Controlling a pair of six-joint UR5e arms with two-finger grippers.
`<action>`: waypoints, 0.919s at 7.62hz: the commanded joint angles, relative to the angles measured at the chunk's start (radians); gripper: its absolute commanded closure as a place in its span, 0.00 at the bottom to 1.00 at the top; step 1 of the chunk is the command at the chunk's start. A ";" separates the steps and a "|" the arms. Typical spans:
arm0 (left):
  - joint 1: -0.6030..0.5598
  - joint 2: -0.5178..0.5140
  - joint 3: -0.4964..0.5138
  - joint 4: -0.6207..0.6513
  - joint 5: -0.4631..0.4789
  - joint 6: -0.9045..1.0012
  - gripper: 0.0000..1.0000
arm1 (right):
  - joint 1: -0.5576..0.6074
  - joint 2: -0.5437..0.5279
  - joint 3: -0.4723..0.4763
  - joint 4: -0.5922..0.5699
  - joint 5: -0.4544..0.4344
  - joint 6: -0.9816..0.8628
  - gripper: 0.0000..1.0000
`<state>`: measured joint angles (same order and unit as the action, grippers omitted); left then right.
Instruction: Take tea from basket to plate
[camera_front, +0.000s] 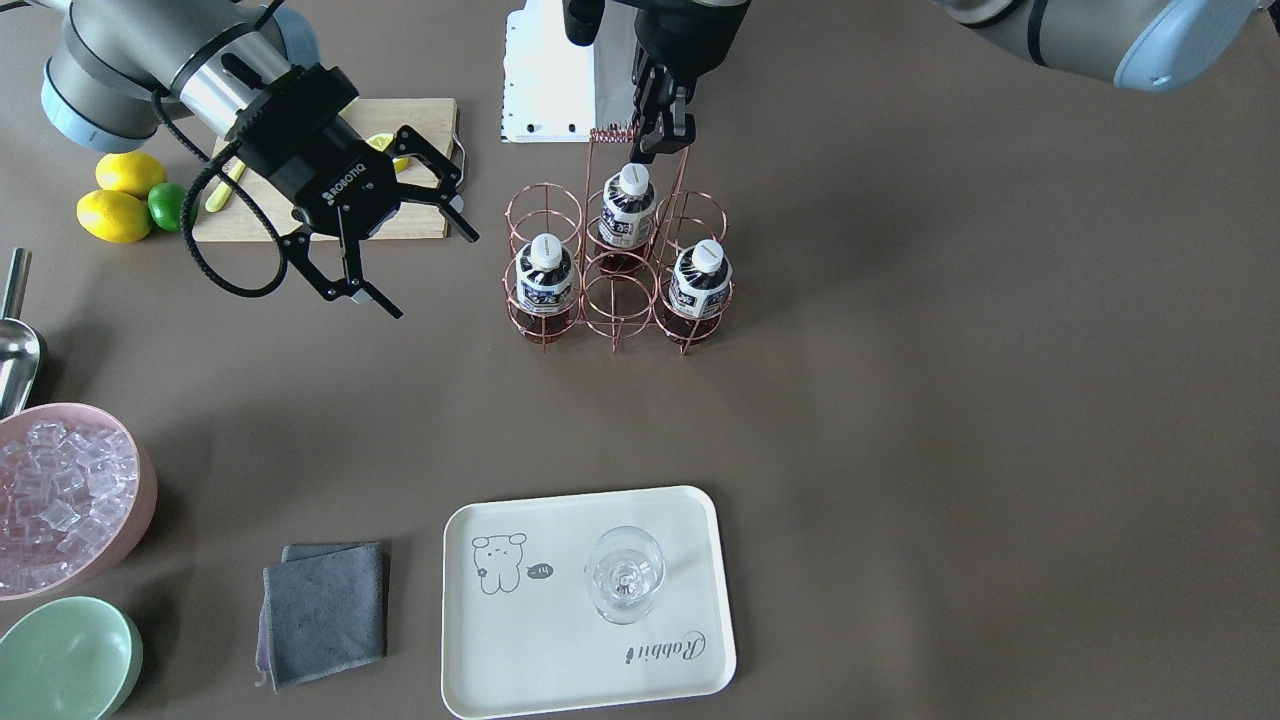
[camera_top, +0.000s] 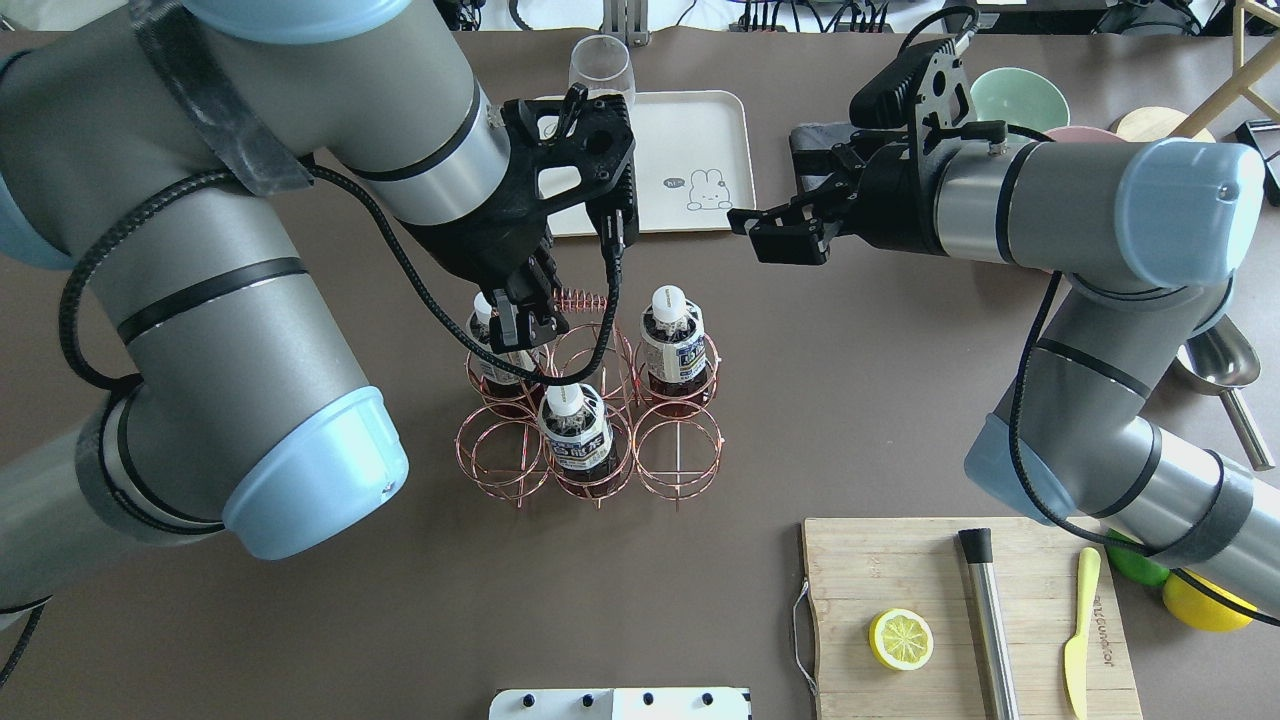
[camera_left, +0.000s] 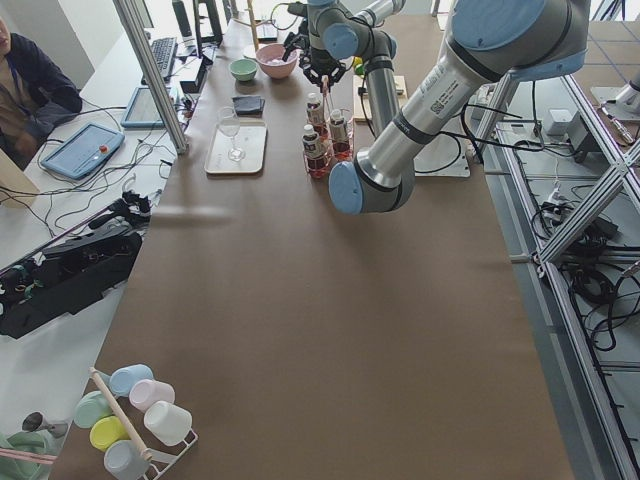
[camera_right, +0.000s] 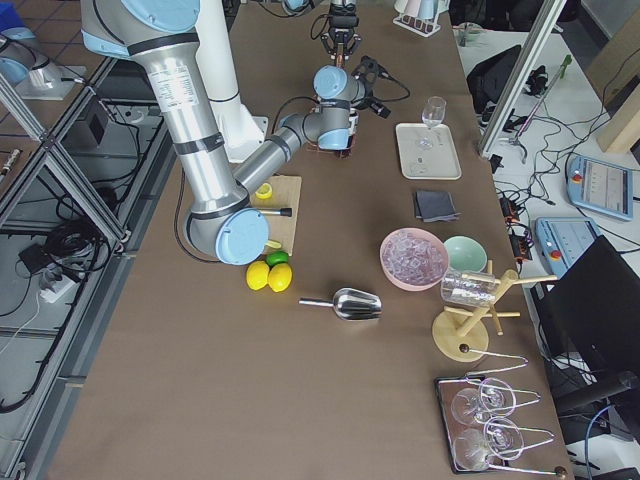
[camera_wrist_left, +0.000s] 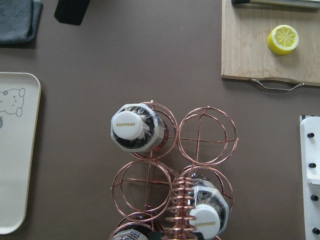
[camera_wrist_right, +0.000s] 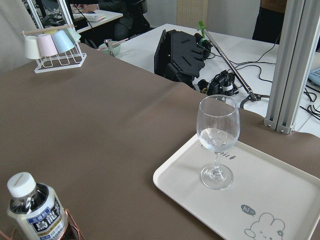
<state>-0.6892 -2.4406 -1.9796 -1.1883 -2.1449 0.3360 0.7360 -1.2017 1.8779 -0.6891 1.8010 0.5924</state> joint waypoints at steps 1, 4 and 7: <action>0.000 0.000 -0.004 -0.001 0.000 -0.002 1.00 | -0.102 0.030 0.012 -0.004 -0.118 0.072 0.00; 0.000 0.002 0.002 -0.001 0.000 -0.003 1.00 | -0.227 0.028 0.070 -0.104 -0.259 0.070 0.00; 0.000 0.002 0.002 -0.002 0.000 -0.003 1.00 | -0.312 0.016 0.061 -0.112 -0.346 0.055 0.00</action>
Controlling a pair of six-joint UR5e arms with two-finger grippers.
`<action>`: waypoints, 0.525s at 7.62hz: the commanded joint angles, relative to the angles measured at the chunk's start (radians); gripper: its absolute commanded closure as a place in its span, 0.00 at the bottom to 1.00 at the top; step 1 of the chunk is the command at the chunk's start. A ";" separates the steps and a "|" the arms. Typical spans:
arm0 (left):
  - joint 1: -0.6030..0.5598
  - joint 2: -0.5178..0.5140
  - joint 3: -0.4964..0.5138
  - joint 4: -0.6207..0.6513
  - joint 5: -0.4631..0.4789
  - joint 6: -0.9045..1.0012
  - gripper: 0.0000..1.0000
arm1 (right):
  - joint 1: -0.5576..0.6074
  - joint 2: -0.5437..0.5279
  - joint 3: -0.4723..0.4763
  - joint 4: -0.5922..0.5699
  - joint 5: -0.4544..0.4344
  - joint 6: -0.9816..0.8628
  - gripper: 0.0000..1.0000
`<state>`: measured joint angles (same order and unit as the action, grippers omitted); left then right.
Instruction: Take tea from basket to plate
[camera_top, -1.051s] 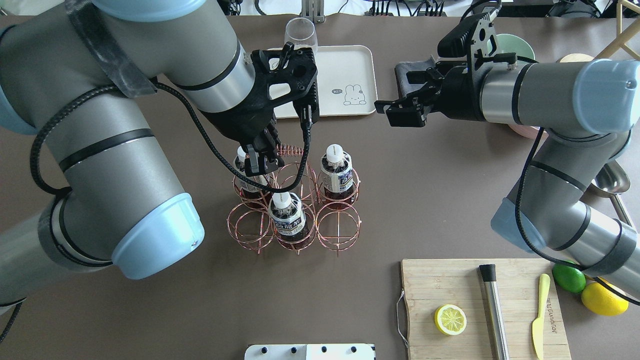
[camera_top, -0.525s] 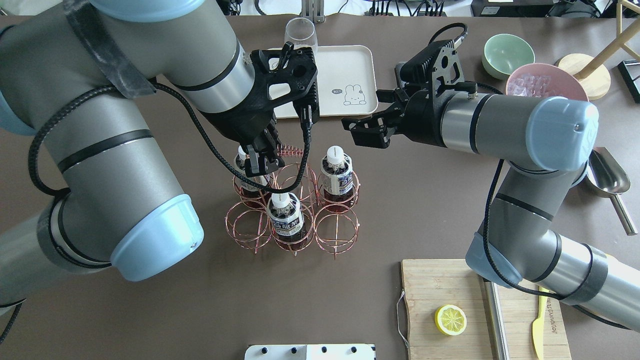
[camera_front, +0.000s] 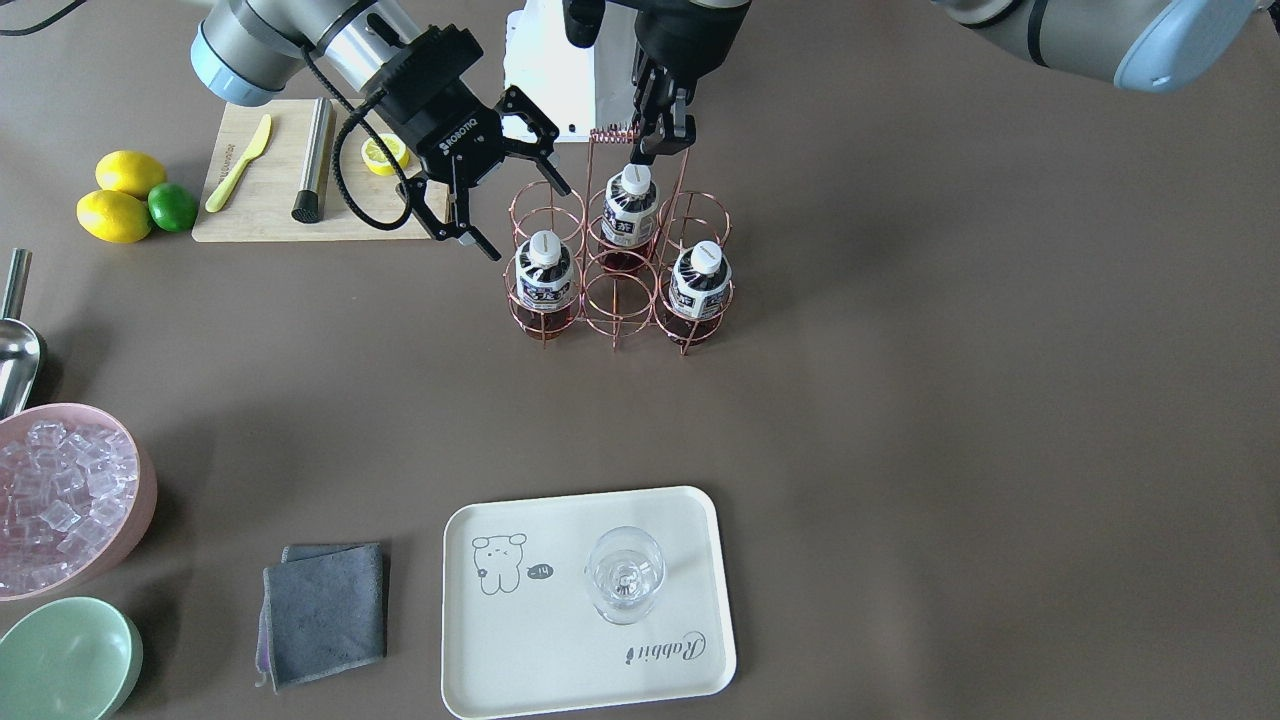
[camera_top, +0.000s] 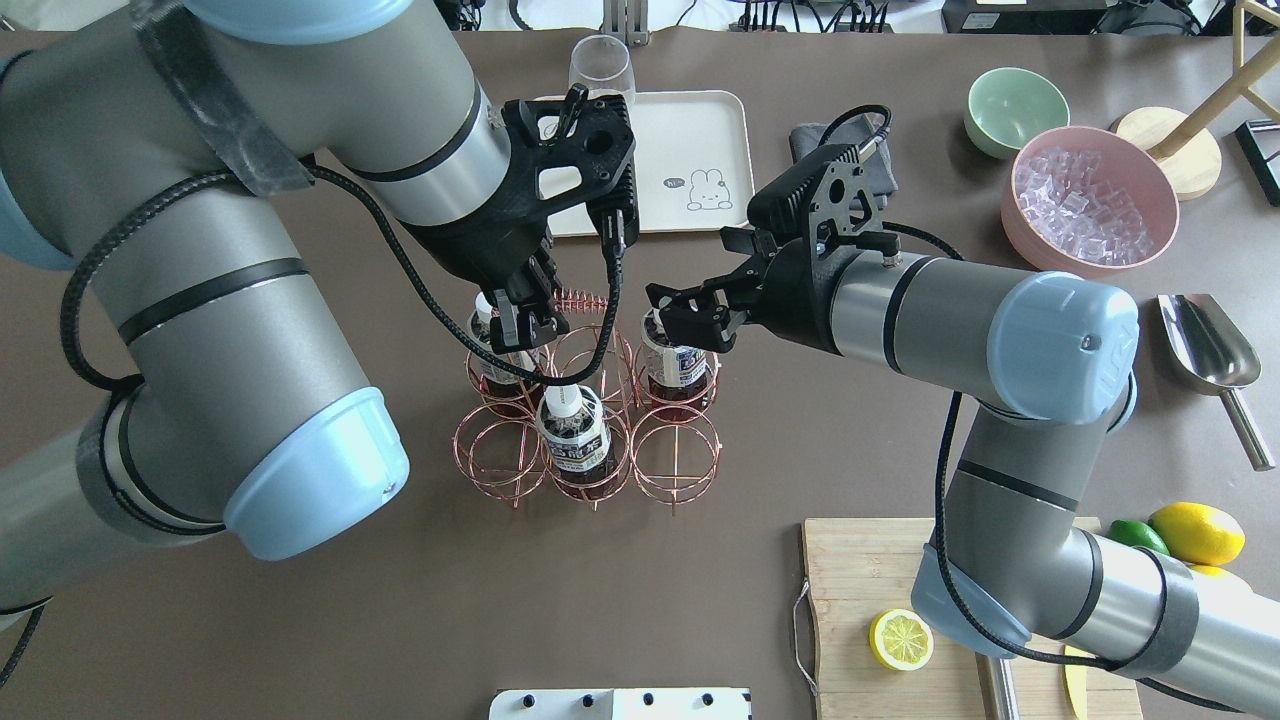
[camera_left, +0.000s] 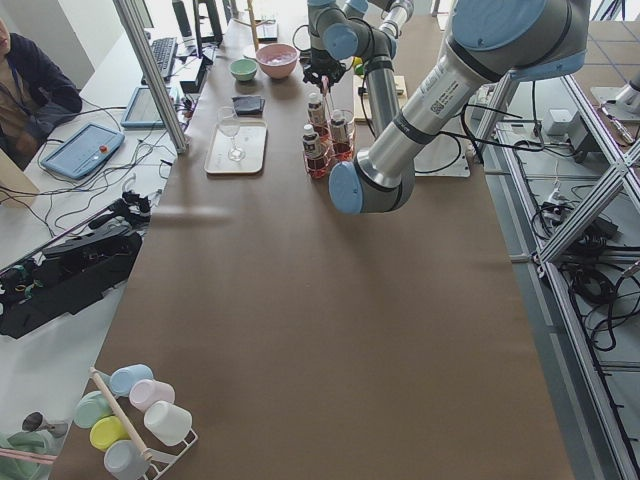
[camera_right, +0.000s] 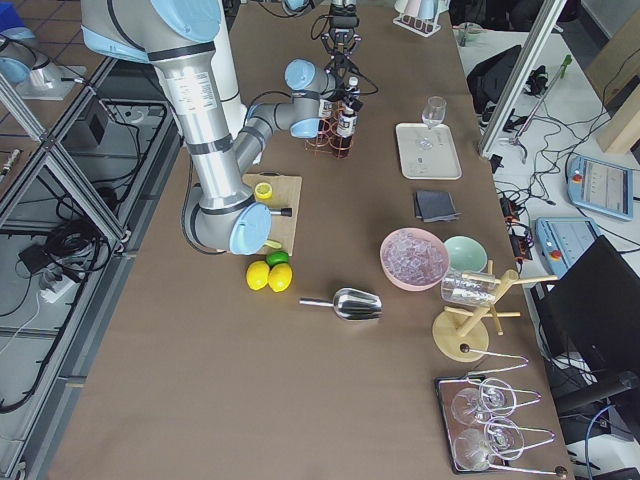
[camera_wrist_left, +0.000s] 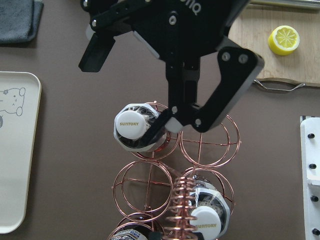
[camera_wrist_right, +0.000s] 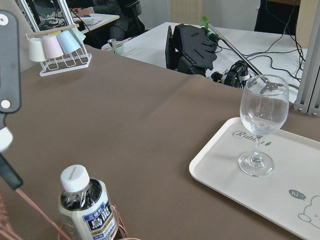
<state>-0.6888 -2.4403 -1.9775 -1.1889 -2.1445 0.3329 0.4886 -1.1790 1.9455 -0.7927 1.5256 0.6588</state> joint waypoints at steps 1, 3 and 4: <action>0.000 0.001 0.000 -0.006 0.000 0.000 1.00 | -0.068 -0.002 -0.013 -0.008 -0.073 -0.068 0.00; 0.000 0.001 -0.001 -0.006 0.000 0.000 1.00 | -0.070 0.004 -0.025 -0.010 -0.078 -0.085 0.00; 0.000 0.003 0.000 -0.006 0.000 0.000 1.00 | -0.064 0.004 -0.030 -0.008 -0.078 -0.096 0.01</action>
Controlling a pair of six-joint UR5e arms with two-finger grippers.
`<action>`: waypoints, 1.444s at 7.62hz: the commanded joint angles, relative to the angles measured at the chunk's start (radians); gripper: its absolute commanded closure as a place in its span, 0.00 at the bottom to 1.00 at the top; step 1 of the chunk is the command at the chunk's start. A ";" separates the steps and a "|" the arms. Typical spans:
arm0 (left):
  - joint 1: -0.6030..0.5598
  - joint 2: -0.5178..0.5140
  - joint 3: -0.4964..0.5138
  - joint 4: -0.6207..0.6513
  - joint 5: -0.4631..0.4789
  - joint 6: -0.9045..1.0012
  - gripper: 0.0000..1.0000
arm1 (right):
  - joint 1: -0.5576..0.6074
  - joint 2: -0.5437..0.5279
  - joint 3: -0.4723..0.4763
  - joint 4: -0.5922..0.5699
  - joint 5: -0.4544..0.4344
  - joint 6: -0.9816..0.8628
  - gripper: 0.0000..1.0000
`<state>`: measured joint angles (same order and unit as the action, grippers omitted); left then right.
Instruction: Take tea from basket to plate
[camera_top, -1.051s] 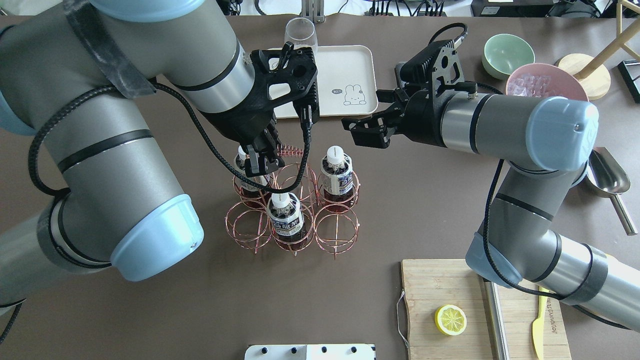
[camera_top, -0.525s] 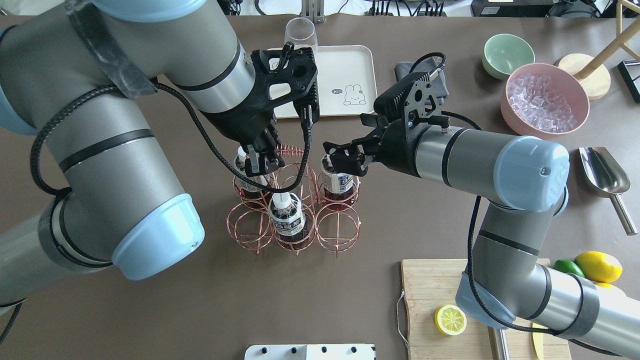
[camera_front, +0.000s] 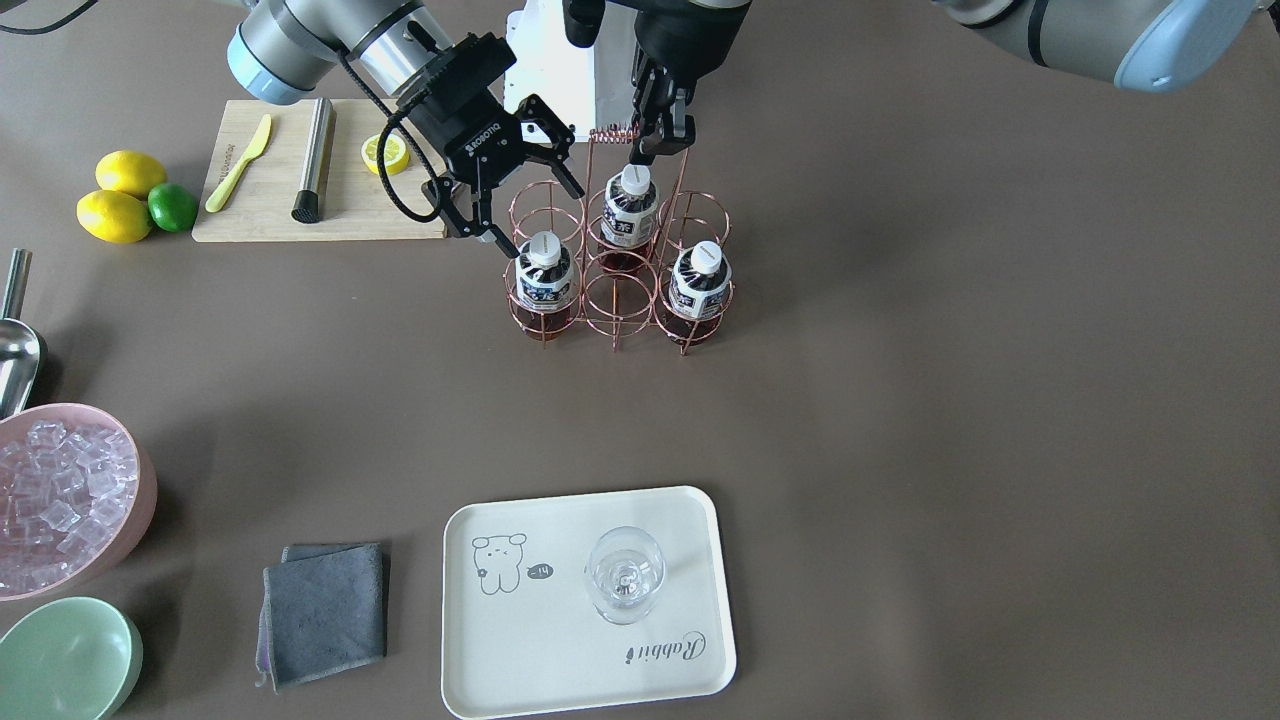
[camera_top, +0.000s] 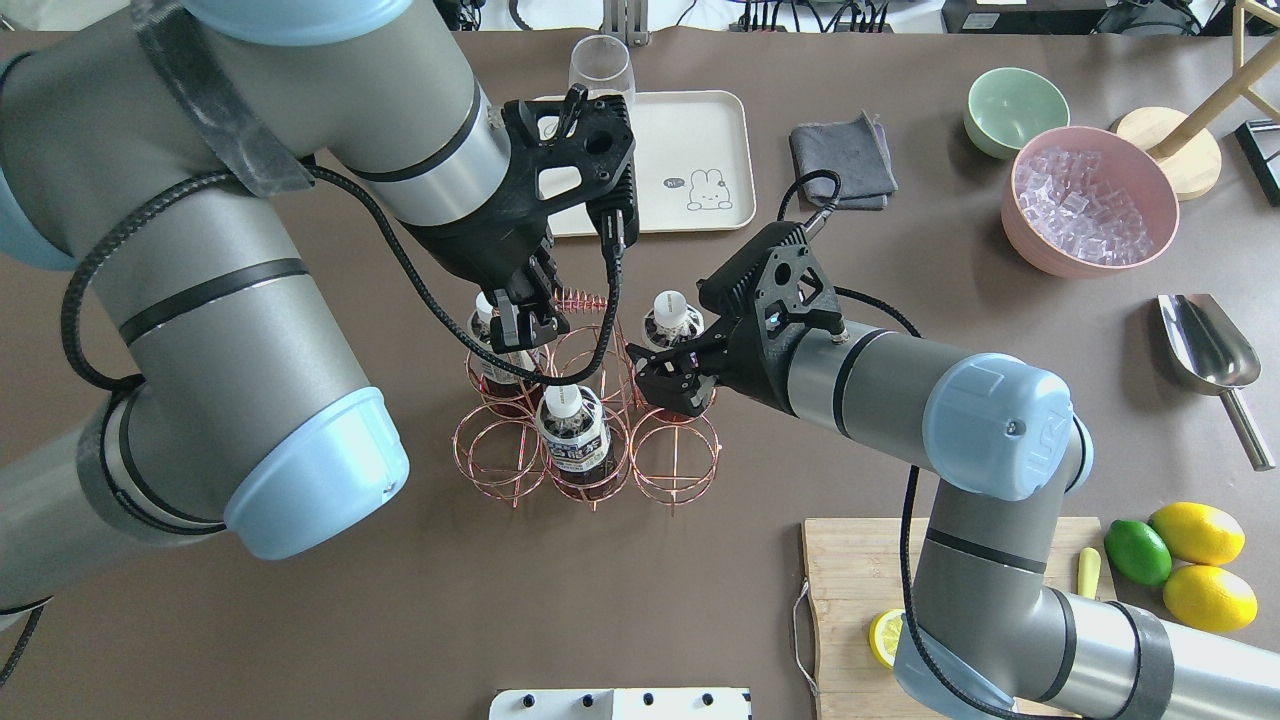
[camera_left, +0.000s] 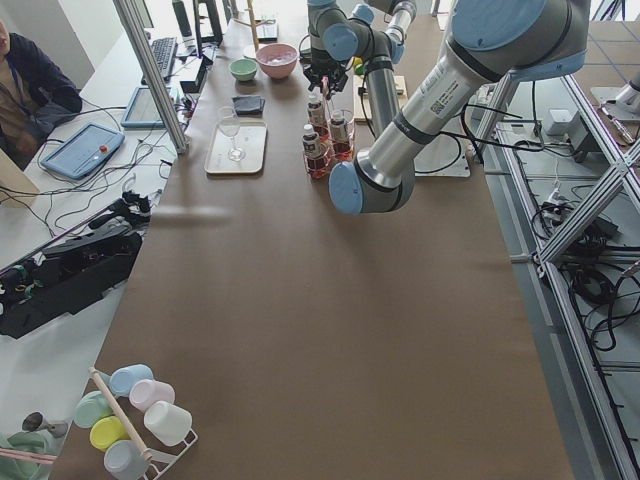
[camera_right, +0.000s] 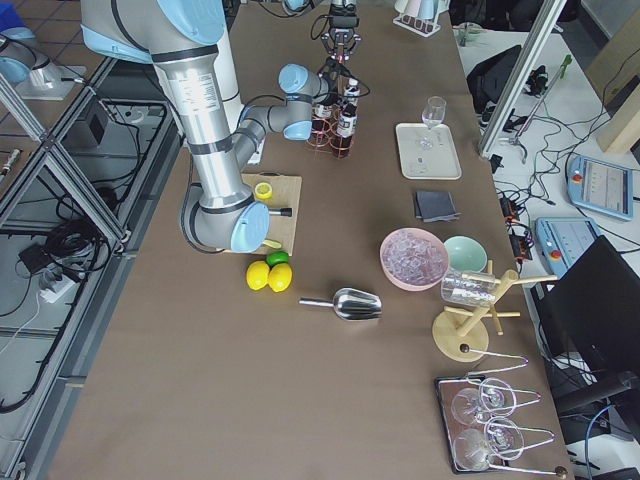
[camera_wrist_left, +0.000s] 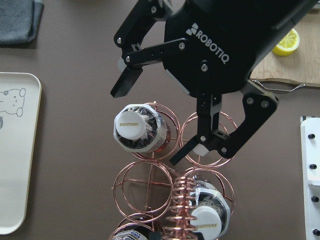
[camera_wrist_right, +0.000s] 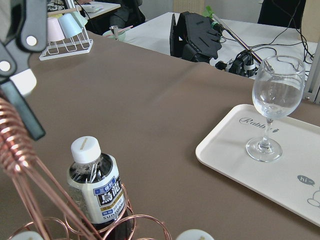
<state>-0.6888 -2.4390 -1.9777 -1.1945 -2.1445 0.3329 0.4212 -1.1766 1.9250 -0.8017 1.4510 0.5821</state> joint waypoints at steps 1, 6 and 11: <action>0.000 0.000 0.000 -0.002 0.000 0.000 1.00 | 0.016 0.003 -0.026 -0.001 -0.001 -0.031 0.01; -0.002 0.000 0.000 0.000 0.000 0.000 1.00 | 0.033 0.038 -0.075 -0.002 0.002 -0.030 0.59; -0.002 0.002 -0.004 0.000 0.002 0.000 1.00 | 0.149 0.081 0.050 -0.210 0.150 -0.010 1.00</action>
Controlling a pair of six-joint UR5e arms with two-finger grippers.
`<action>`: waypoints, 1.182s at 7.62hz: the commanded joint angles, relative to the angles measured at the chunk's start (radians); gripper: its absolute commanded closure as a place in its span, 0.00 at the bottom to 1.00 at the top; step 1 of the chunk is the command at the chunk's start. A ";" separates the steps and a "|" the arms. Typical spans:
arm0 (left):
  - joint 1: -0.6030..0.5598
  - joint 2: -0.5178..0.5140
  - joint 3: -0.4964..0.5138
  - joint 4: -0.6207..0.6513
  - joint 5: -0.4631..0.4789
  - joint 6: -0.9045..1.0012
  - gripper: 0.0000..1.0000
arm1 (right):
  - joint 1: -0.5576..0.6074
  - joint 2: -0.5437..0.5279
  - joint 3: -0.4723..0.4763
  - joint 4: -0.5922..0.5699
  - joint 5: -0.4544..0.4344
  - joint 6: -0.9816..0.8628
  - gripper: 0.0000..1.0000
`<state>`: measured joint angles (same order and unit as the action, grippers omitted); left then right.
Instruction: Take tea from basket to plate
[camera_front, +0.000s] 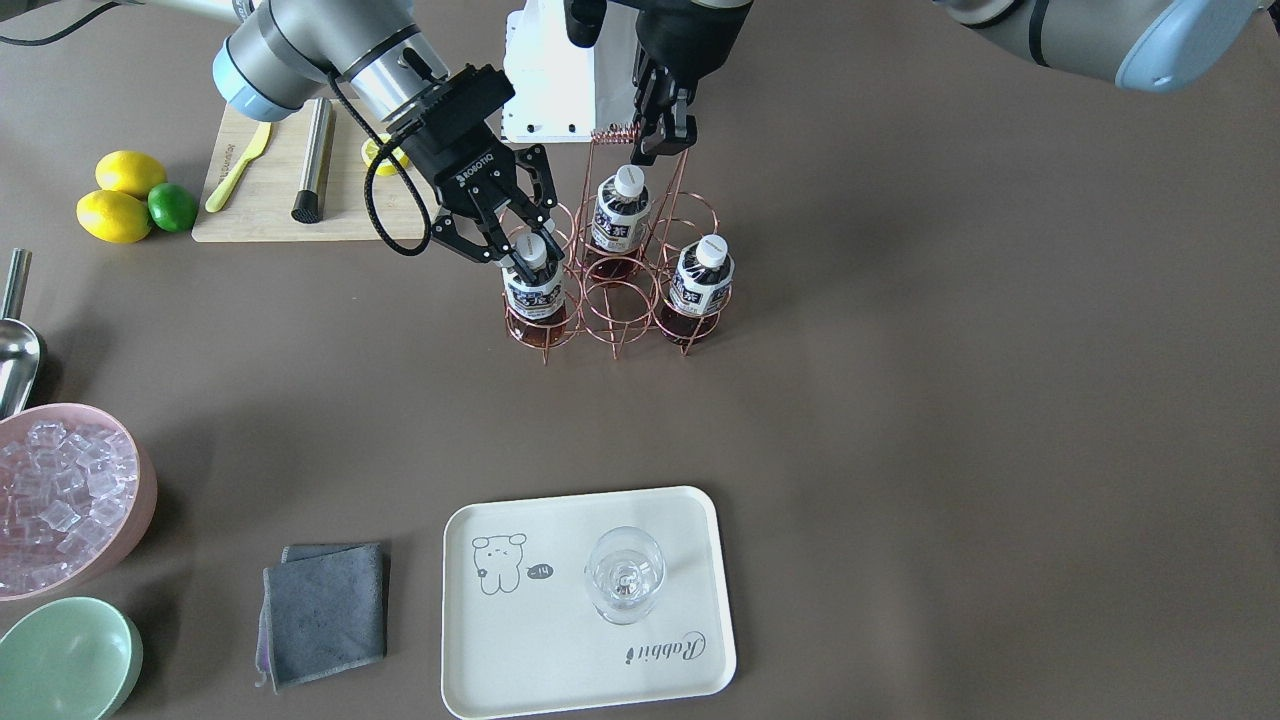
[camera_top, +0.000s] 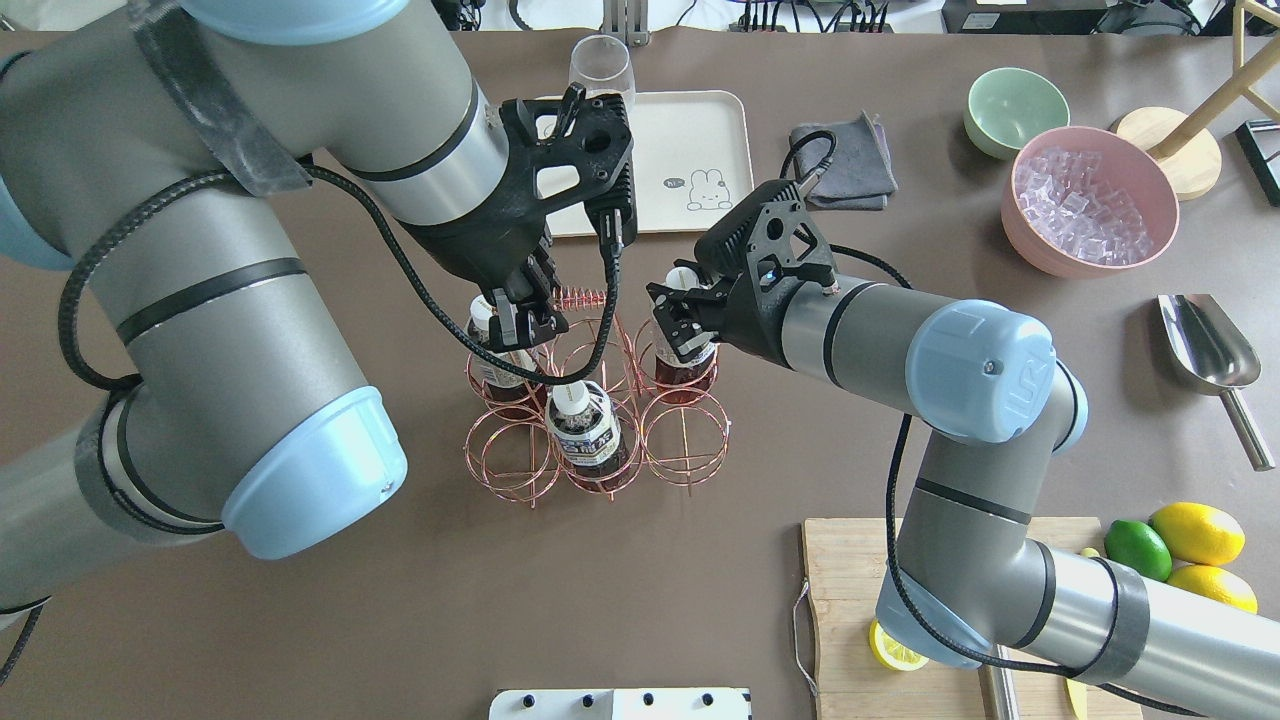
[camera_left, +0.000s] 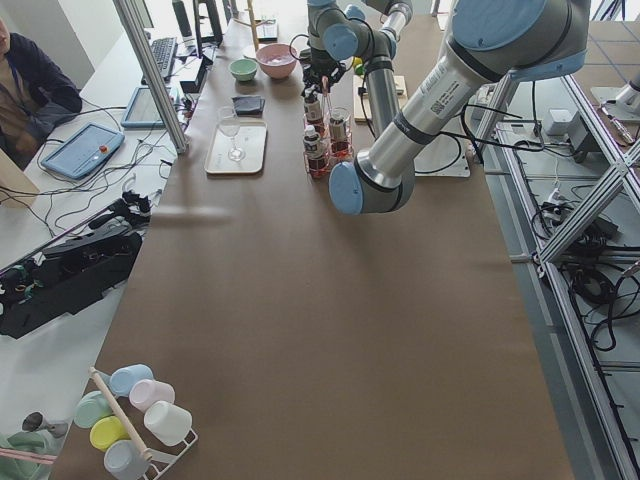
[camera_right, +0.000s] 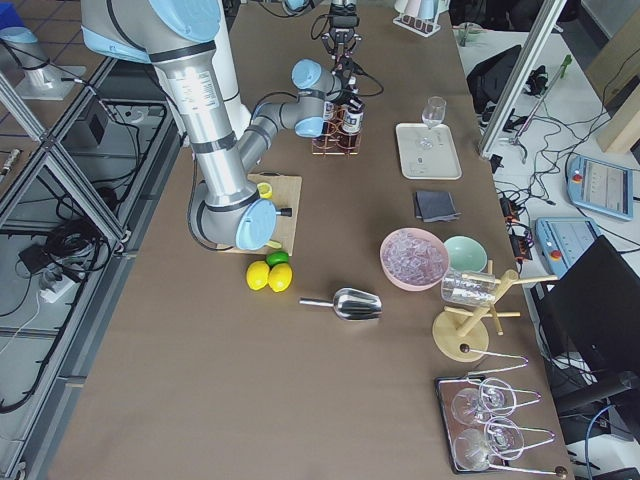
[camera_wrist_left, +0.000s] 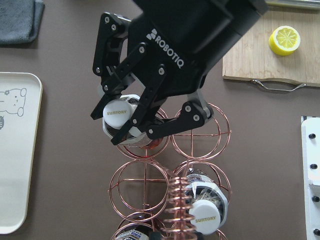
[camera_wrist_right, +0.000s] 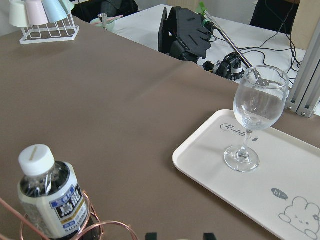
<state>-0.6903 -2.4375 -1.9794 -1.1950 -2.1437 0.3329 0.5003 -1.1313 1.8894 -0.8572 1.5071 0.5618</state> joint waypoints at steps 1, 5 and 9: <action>0.000 0.002 -0.001 0.000 0.001 0.000 1.00 | 0.104 0.065 0.100 -0.198 0.126 0.018 1.00; -0.002 0.003 -0.001 0.000 0.002 0.002 1.00 | 0.297 0.192 0.108 -0.355 0.321 0.053 1.00; -0.006 0.000 -0.004 0.000 0.002 0.002 1.00 | 0.480 0.173 0.019 -0.281 0.355 0.021 1.00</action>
<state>-0.6944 -2.4359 -1.9795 -1.1950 -2.1421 0.3344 0.9108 -0.9570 1.9719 -1.1920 1.8686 0.5930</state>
